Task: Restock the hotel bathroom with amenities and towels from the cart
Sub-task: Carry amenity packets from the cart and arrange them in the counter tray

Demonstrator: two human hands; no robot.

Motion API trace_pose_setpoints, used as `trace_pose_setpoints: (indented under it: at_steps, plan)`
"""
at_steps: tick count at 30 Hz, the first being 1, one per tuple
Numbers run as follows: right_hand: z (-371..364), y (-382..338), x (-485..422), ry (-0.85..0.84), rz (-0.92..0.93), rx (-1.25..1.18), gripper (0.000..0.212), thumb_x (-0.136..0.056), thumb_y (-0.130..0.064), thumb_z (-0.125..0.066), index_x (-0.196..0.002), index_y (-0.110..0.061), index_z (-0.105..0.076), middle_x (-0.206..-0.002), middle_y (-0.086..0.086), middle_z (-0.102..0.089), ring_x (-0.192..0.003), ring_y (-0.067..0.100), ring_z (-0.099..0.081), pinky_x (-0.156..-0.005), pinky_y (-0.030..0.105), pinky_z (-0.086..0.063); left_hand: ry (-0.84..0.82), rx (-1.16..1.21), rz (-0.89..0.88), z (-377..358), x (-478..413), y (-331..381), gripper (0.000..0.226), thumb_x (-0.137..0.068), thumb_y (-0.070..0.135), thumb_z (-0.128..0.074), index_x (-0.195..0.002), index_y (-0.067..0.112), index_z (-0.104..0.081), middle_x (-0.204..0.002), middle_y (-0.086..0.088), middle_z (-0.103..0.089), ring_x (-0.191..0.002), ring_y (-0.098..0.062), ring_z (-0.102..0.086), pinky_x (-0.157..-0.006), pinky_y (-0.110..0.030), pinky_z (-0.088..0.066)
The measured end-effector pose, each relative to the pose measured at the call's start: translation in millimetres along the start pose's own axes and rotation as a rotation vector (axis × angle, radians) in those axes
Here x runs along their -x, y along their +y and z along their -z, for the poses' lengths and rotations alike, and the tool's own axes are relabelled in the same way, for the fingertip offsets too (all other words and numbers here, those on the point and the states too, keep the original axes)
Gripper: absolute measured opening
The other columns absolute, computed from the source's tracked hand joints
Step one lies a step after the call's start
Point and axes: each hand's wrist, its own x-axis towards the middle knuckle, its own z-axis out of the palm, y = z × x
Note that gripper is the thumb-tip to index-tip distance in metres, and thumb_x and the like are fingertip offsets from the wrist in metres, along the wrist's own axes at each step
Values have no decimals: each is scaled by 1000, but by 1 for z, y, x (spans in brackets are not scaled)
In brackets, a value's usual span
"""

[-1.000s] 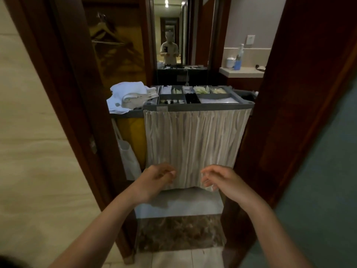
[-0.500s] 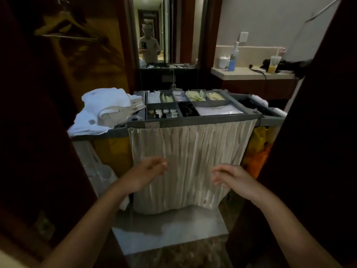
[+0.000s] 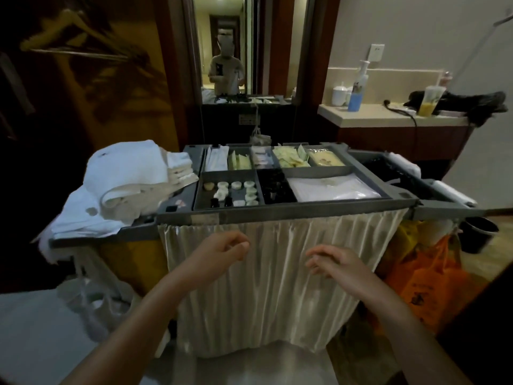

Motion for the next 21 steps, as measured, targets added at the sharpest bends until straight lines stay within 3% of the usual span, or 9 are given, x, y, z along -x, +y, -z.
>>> trace_pose_setpoints:
  at_steps: [6,13,21]
  plan:
    - [54,-9,-104,-27,20,-6,17,-95,-7,-47,-101,-10,-63,-86,4,-67,-70,6,-63,-58,5,-44,43,-12,46,6,-116,17,17,-96,21,-45,-102,21,-61,-95,1,-65,-91,-11,-63,-88,-33,-51]
    - [89,-2,-191,-66,-12,-41,18,-96,-13,-47,-100,-17,-64,-89,2,-69,-82,11,-66,-72,17,-51,53,29,57,9,-208,13,16,-97,23,-45,-101,28,-59,-97,7,-65,-89,-4,-62,-81,-19,-49]
    - [115,13,-279,-88,-4,42,18,-96,-12,-46,-99,-19,-63,-89,-2,-68,-79,7,-65,-69,18,-47,38,50,42,20,-303,-12,15,-96,21,-46,-96,30,-58,-99,5,-65,-94,-9,-62,-89,-31,-51]
